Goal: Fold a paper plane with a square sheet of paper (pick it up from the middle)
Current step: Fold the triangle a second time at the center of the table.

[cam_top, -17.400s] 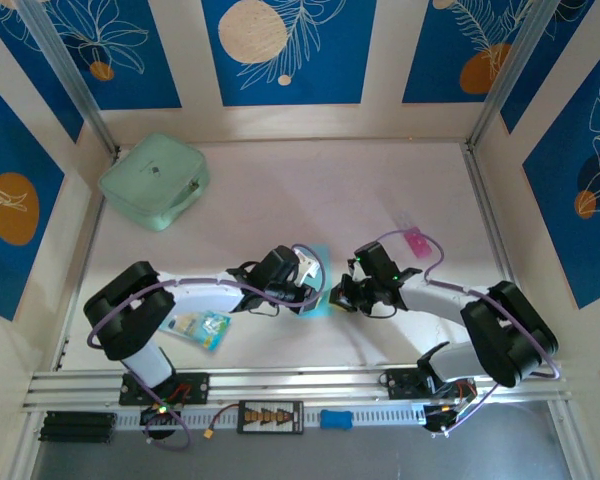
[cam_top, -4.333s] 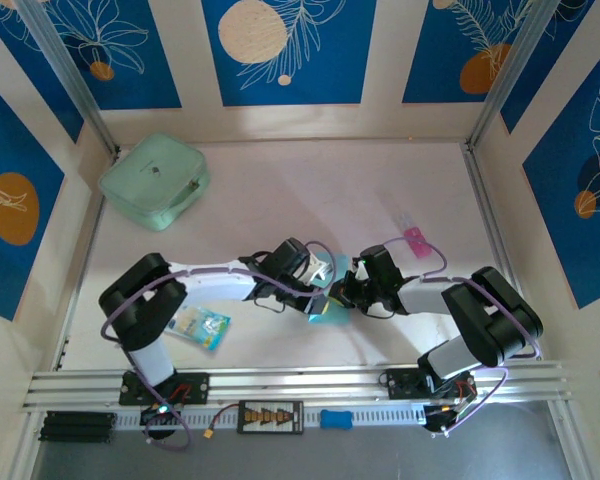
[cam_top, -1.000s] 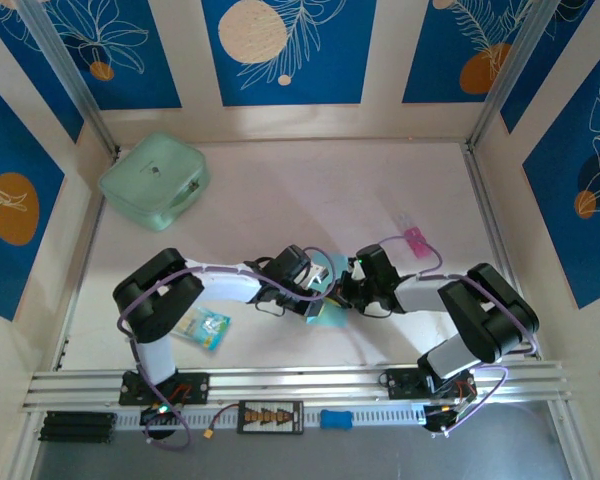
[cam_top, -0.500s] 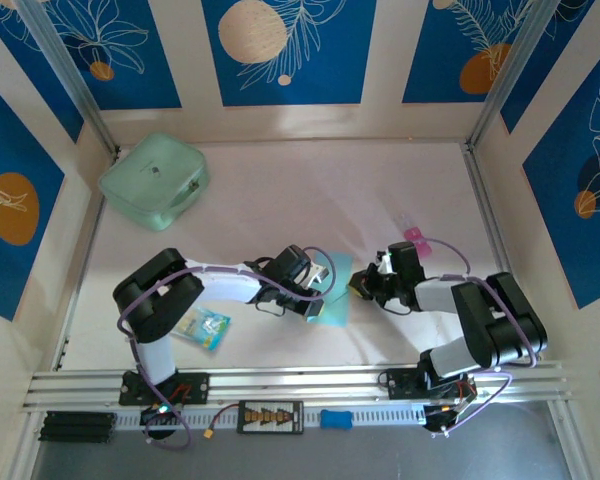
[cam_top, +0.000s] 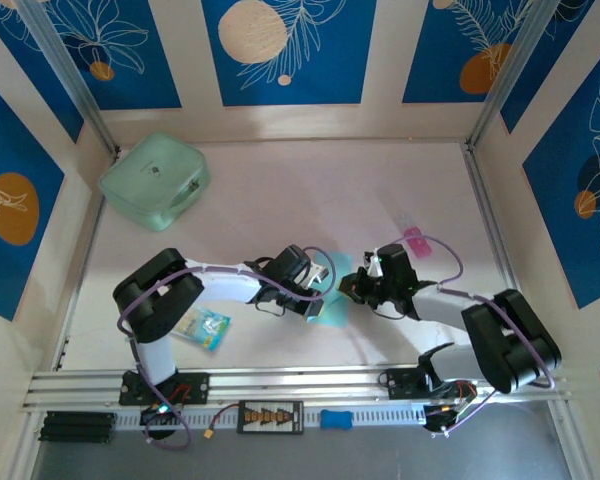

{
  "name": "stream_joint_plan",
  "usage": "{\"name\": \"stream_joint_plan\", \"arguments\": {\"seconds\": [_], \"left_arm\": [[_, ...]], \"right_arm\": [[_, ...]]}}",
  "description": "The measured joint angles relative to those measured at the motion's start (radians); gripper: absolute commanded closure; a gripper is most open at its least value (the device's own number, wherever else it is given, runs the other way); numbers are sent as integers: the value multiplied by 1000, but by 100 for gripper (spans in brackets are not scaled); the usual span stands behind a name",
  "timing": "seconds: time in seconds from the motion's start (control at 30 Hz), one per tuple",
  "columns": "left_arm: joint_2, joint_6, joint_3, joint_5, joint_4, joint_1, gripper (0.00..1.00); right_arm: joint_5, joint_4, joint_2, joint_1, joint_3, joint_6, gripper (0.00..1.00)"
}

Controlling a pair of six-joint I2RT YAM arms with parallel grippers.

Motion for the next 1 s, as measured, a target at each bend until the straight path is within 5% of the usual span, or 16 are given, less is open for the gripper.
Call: {"name": "stream_joint_plan", "arguments": {"seconds": [1.0], "left_arm": [[-14, 0, 0, 0, -29, 0, 96]], "right_arm": [[-75, 75, 139, -34, 5, -3, 99]]}}
